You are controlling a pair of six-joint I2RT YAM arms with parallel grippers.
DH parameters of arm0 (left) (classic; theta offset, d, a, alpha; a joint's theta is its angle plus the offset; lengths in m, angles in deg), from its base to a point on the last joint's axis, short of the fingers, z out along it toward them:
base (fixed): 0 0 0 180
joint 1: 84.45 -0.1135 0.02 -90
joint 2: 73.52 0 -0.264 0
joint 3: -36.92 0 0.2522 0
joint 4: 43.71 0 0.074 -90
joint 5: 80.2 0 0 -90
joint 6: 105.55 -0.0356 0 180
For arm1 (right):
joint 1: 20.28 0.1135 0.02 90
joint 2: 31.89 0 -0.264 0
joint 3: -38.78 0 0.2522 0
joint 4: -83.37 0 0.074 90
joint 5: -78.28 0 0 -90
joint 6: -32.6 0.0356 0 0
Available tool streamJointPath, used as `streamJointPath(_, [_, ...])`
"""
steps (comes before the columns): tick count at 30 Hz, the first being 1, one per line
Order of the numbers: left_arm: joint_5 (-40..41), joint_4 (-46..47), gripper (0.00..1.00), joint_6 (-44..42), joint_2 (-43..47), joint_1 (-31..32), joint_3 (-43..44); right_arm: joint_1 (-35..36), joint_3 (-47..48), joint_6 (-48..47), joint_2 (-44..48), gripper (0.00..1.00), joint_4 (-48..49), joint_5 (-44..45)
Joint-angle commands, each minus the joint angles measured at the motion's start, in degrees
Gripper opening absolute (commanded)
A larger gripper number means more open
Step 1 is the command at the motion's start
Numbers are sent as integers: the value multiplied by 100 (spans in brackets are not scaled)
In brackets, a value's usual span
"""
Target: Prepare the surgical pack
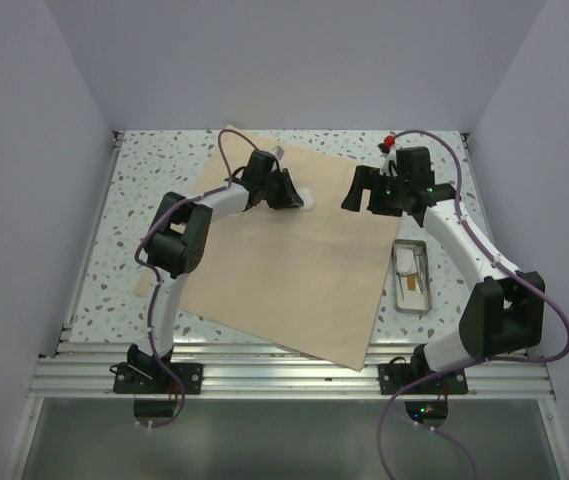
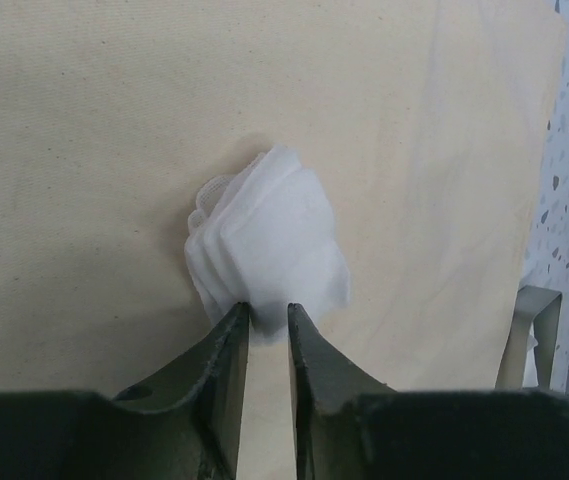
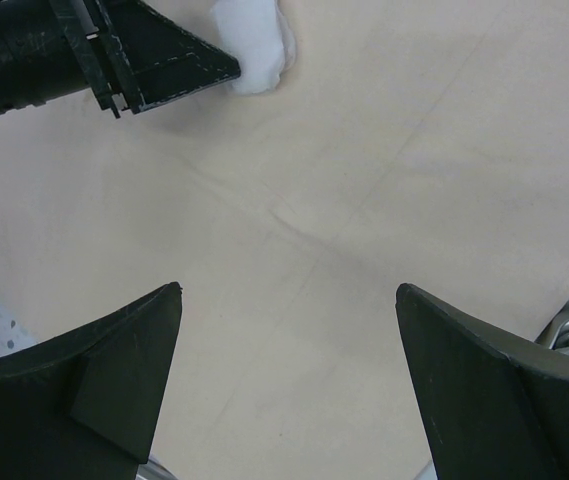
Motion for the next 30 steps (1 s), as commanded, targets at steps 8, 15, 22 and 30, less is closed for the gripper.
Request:
streamJointPath(8, [56, 258, 41, -310, 926, -58, -563, 34, 1, -64, -31, 92, 182, -77])
streamJointPath(15, [216, 117, 51, -425, 936, -172, -459, 42, 27, -38, -92, 92, 182, -157])
streamJointPath(22, [66, -32, 57, -460, 356, -277, 121, 34, 10, -64, -75, 92, 191, -130])
streamJointPath(30, [-110, 205, 59, -337, 48, -277, 271, 42, -8, -55, -101, 92, 234, -148])
